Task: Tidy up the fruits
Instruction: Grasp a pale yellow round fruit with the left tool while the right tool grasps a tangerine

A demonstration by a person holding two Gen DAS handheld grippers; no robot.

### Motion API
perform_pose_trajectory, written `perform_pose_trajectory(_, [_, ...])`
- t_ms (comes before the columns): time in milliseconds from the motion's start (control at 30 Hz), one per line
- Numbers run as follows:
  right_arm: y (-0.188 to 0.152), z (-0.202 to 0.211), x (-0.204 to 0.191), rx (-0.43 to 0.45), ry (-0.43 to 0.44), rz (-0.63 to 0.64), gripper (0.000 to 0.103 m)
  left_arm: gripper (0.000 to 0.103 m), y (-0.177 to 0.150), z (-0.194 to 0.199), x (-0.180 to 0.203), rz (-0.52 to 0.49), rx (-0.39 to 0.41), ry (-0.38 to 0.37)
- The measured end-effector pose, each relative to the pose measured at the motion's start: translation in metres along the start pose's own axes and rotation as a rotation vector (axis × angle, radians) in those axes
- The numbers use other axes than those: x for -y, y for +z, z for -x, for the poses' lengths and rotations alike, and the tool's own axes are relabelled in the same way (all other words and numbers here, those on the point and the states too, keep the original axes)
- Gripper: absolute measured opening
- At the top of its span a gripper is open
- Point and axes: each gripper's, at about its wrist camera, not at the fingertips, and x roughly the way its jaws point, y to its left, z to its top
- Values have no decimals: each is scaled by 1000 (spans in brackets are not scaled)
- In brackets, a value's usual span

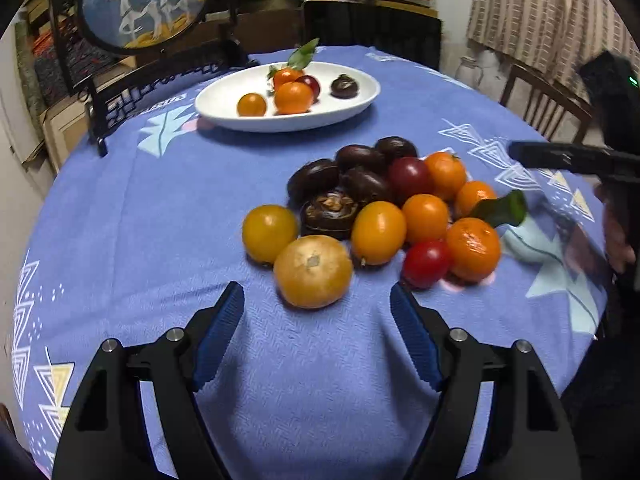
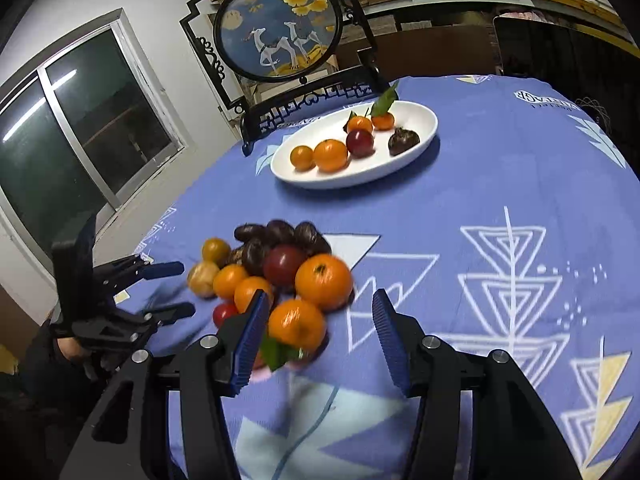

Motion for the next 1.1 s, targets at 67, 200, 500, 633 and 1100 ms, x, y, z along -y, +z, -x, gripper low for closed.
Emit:
perform_pose_trajectory(67, [-4,3,-4,6,5,3,54,68,2,-1,1,8,8,17])
perform_pose_trajectory(200, [-8,6,-9,6,3,19,54,58,6,-16,5,1,-21,33])
perform_pose_trajectory(500, [-20,8,-19,-27,25,72,54,41,3,-2,-3,51,68,-8])
perform_pose_trajectory(633, [-34,3,-51,-100,89,191,54,41,0,12,-13,107,142,-30])
perform_pose_trajectory(1100, [-32,-52,-83,-149,-65,264,53,41,0,9,-9,88,136,-40])
